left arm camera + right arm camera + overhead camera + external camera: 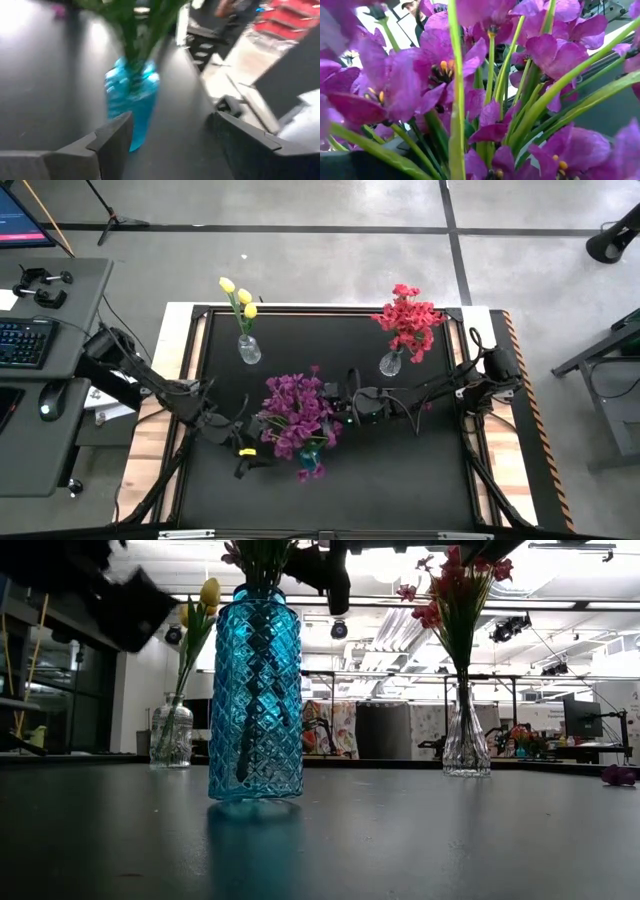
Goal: Sort flowers into vase by color
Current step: Put the violet flowers into the blue vase
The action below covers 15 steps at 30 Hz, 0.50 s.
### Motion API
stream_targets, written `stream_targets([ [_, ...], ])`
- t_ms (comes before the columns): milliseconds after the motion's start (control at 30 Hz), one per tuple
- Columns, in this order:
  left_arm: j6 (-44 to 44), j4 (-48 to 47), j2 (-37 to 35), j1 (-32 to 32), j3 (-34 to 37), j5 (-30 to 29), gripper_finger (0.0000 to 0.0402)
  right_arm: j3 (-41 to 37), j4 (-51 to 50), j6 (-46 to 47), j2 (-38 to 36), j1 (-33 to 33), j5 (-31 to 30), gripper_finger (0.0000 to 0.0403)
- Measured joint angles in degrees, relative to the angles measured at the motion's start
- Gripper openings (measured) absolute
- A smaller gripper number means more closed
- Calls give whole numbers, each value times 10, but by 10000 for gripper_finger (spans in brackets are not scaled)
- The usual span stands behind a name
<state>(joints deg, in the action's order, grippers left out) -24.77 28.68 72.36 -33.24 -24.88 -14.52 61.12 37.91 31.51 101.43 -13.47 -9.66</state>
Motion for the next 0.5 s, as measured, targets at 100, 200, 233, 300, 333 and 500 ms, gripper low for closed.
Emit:
stream_targets([
  [100, -34, 4, 28, 7, 0, -36, 268, 0, 0, 0, 0, 0, 1, 307],
  [200, -71, 44, 52, 11, 0, -73, 268, 0, 0, 0, 0, 0, 1, 307],
  [233, -79, 69, 58, 13, 0, -83, 268, 0, 0, 0, 0, 0, 1, 307],
  [300, -81, 120, 69, 14, 0, -99, 268, 0, 0, 0, 0, 0, 1, 307],
  [333, -77, 141, 74, 14, 0, -105, 268, 0, 0, 0, 0, 0, 1, 307],
  [500, -51, 160, 89, 14, -9, -120, 268, 0, -5, 0, 0, 0, 1, 307],
])
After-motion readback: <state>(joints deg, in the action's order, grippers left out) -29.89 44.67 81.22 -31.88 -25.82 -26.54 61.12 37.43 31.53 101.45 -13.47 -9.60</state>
